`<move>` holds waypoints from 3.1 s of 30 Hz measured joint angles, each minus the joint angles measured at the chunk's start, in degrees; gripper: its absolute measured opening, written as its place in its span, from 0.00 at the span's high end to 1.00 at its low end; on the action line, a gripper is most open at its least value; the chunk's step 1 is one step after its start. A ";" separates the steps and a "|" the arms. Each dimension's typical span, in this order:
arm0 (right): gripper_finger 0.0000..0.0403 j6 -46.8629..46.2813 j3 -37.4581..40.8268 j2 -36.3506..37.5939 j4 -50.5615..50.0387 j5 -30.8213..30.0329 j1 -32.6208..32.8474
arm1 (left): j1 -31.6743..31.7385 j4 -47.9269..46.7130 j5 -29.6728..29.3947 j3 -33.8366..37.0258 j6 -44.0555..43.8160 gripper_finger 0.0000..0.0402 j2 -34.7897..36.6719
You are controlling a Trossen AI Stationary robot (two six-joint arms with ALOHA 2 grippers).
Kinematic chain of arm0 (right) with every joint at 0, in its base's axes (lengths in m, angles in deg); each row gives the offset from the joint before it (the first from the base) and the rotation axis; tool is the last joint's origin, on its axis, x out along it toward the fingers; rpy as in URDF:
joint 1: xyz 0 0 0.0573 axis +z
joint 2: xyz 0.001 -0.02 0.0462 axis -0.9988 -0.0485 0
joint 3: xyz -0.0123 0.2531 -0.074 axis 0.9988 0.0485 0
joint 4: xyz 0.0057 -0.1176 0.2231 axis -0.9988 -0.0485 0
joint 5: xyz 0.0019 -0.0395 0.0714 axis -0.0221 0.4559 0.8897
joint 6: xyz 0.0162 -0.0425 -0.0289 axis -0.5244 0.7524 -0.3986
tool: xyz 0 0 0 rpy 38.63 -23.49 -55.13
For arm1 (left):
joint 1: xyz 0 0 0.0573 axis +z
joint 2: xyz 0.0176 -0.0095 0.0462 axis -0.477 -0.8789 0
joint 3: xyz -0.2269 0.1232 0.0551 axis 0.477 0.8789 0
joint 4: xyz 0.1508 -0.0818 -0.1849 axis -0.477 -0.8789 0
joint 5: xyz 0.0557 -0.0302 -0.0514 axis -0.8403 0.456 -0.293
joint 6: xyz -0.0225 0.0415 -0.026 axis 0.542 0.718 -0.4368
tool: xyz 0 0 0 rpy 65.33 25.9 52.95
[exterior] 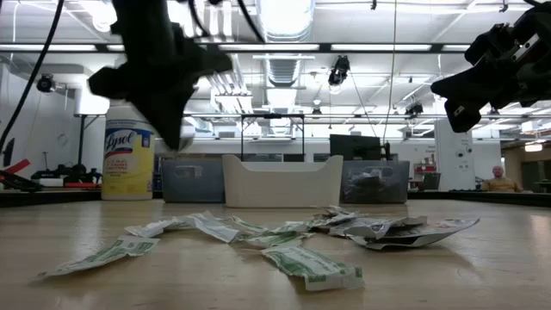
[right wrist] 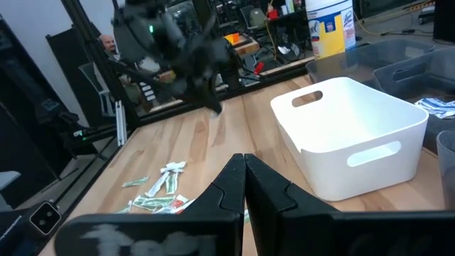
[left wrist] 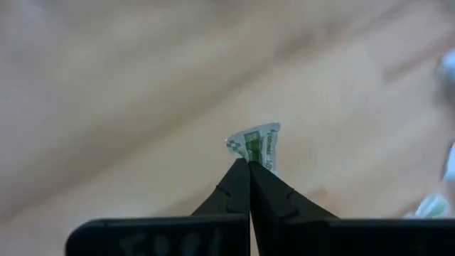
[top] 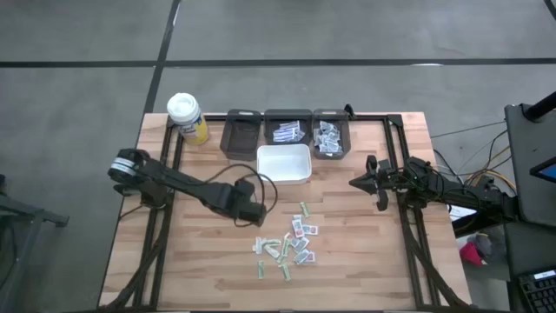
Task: Pick & Place First Aid Supplies
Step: Put the green bandage pack into the left black bin
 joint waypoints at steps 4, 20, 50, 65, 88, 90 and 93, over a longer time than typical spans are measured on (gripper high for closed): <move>0.98 0.19 0.00 0.00 0.00 -0.01 0.00 | 1.83 -4.87 -11.64 -1.49 0.31 1.00 6.82; 0.98 0.20 0.00 -0.04 0.00 -0.07 -0.01 | 39.15 10.75 -17.00 -1.32 37.59 1.00 15.91; 0.98 0.23 0.00 -0.04 0.00 -0.08 0.00 | 54.54 16.91 8.15 -1.43 48.52 0.84 -5.45; 0.98 0.23 0.00 0.00 0.00 -0.08 0.00 | 30.84 15.25 13.49 -1.43 47.01 0.72 6.68; 0.98 1.10 0.00 -0.04 0.00 -0.06 0.00 | -5.33 17.59 10.08 -1.41 21.94 0.73 -8.47; 0.98 1.09 0.00 -0.02 0.00 -0.06 0.00 | -5.31 17.49 11.61 -1.41 22.46 0.73 -10.23; 0.98 1.10 0.00 -0.03 0.00 -0.06 0.00 | -5.33 17.47 12.77 -1.41 22.69 0.73 -11.76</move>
